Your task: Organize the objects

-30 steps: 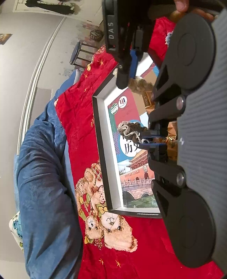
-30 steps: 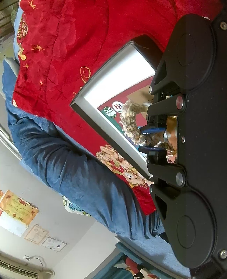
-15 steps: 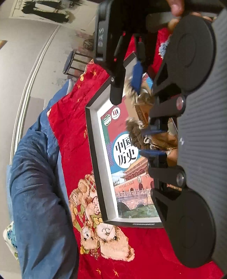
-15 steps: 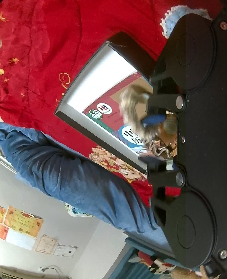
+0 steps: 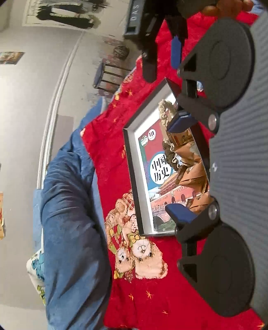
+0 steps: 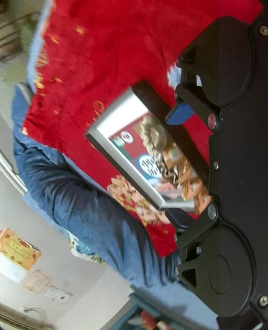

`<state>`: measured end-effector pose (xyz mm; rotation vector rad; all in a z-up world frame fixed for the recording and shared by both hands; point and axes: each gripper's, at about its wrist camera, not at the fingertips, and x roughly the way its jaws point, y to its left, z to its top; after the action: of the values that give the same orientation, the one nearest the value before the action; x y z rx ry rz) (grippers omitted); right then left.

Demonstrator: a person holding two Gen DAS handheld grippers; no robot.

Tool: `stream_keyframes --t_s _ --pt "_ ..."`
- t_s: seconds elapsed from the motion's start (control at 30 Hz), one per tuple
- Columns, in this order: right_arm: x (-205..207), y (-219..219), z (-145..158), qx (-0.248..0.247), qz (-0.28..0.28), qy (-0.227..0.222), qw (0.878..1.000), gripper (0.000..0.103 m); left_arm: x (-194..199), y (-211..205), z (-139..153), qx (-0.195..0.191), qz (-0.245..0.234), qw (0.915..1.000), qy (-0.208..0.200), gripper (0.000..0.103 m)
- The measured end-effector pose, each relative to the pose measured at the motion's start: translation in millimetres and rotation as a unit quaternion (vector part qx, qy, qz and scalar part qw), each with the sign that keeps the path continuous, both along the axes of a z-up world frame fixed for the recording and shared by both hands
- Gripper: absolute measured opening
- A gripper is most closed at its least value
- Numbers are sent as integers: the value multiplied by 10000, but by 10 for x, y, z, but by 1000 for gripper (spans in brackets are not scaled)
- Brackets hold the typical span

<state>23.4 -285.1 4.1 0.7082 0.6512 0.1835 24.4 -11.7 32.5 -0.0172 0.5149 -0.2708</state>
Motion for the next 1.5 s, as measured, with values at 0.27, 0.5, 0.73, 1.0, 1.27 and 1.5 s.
stream_keyframes --t_s 0.27,0.5,0.73,1.0,1.27,1.5 --pt "-334 -72 -219 -300 -398 728 9961 88 -120 124 -135 -464 457 9954 697 84" --pt "-192 112 -402 -661 -600 1092 9900 87 -109 31 -311 -332 425 9938 968 80" --pt "-72 234 -485 -924 -889 1145 9851 85 -30 -8 -434 -305 534 9936 952 72" --pt "40 254 -574 -1019 -1054 1012 9840 83 182 0 -582 -317 733 9884 1289 52" --pt "78 244 -592 -986 -1060 957 9848 80 266 1 -663 -221 930 9845 1471 12" --pt "125 248 -641 -775 -1004 880 9880 23 231 8 -599 -236 944 9860 1353 6"
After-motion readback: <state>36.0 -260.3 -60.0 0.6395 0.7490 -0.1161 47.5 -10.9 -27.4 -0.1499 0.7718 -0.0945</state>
